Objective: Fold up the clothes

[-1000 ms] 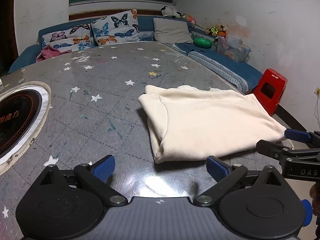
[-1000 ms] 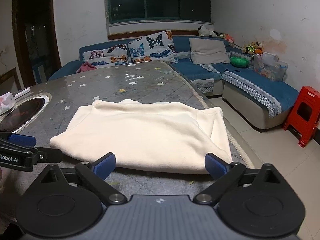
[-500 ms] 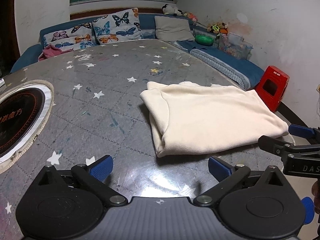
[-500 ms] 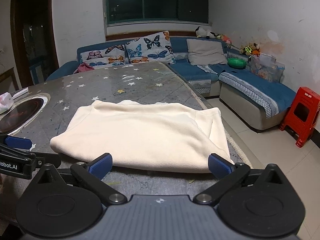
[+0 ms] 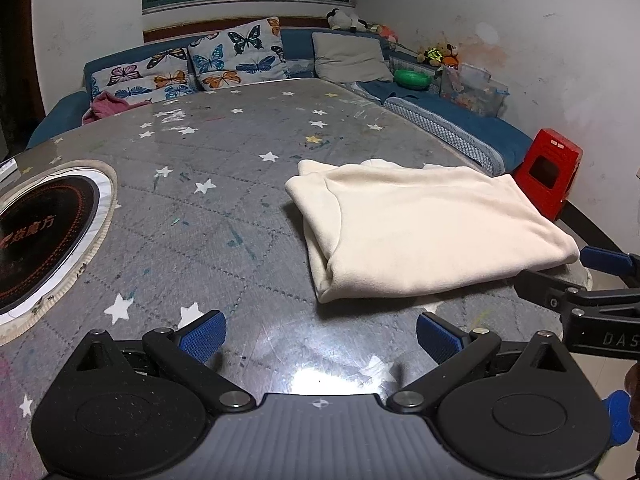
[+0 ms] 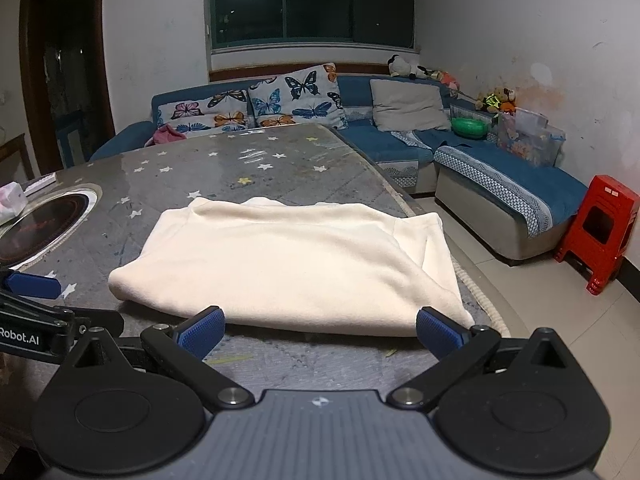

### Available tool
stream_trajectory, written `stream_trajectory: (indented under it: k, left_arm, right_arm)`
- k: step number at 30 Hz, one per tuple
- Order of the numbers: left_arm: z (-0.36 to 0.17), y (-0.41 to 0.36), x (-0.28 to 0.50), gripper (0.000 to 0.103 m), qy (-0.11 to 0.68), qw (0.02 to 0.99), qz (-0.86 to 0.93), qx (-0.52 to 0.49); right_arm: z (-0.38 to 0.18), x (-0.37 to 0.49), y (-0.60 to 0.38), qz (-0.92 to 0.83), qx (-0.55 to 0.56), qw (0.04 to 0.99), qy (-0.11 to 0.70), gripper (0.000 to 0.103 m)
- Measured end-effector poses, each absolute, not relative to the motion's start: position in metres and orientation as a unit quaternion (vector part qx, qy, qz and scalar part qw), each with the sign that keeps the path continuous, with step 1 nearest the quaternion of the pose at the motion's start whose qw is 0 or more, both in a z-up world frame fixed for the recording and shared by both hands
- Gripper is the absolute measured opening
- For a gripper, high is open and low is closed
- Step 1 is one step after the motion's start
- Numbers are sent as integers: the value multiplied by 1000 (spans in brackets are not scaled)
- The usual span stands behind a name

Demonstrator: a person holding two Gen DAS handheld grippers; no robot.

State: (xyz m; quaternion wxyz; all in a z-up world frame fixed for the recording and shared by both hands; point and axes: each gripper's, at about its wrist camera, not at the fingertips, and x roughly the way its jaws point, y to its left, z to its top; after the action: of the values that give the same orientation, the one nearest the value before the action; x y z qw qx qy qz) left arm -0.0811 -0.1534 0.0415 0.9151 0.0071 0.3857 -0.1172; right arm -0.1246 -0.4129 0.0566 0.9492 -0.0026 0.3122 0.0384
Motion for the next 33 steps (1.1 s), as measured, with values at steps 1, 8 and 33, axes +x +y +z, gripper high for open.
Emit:
stream_trajectory:
  k: [1, 8, 33]
  left_arm:
    - [42, -153, -82, 103, 385, 915, -117, 7]
    - [43, -151, -88, 103, 383, 917, -113, 4]
    - [45, -146, -102, 103, 376, 920, -107, 6]
  right_arm:
    - [57, -126, -412, 37, -3, 950, 311, 103]
    - [58, -134, -408, 32, -4, 951, 308, 103]
    - [60, -149, -395, 41, -7, 951, 306, 103]
